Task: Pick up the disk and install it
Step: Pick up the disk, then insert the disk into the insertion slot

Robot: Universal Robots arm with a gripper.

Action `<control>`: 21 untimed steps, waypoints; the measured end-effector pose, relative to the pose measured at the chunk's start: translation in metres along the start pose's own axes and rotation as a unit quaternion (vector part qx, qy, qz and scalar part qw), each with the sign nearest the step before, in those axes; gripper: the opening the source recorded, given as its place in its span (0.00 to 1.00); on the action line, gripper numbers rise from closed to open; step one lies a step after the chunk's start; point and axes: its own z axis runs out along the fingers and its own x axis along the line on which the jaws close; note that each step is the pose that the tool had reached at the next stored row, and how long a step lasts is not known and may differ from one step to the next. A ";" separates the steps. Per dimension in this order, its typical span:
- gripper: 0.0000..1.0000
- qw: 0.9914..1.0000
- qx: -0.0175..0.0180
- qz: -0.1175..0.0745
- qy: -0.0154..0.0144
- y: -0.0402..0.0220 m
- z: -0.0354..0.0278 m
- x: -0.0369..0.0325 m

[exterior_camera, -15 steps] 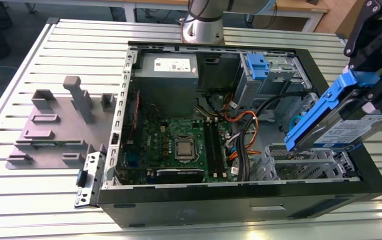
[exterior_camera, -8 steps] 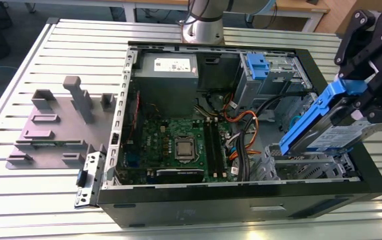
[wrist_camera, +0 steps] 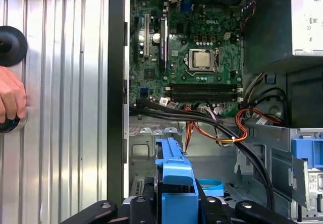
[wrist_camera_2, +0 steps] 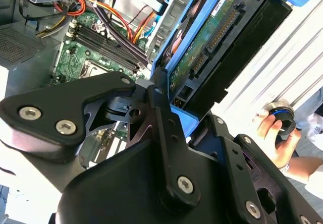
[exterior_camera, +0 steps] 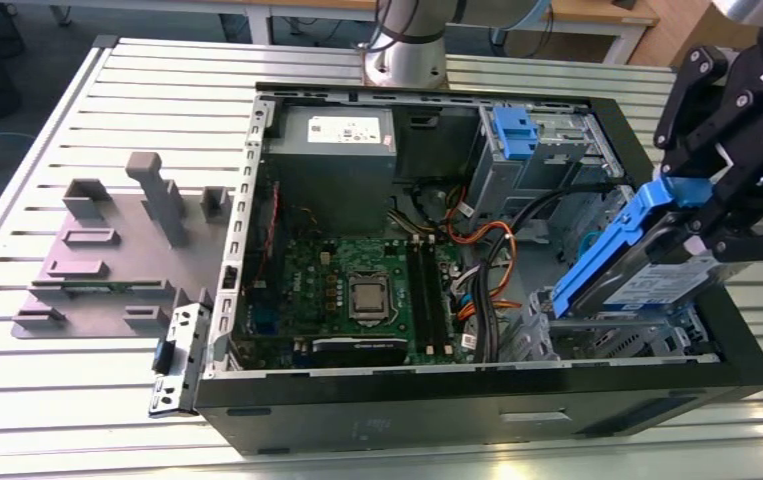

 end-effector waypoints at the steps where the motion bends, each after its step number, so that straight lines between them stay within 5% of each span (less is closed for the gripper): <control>1: 0.37 1.000 0.000 0.000 0.000 0.0000 0.0018 -0.0009; 17: 0.37 1.000 0.000 0.000 0.001 0.0003 0.0023 -0.0020; 21: 0.37 1.000 0.000 0.000 0.002 0.0002 0.0074 -0.0016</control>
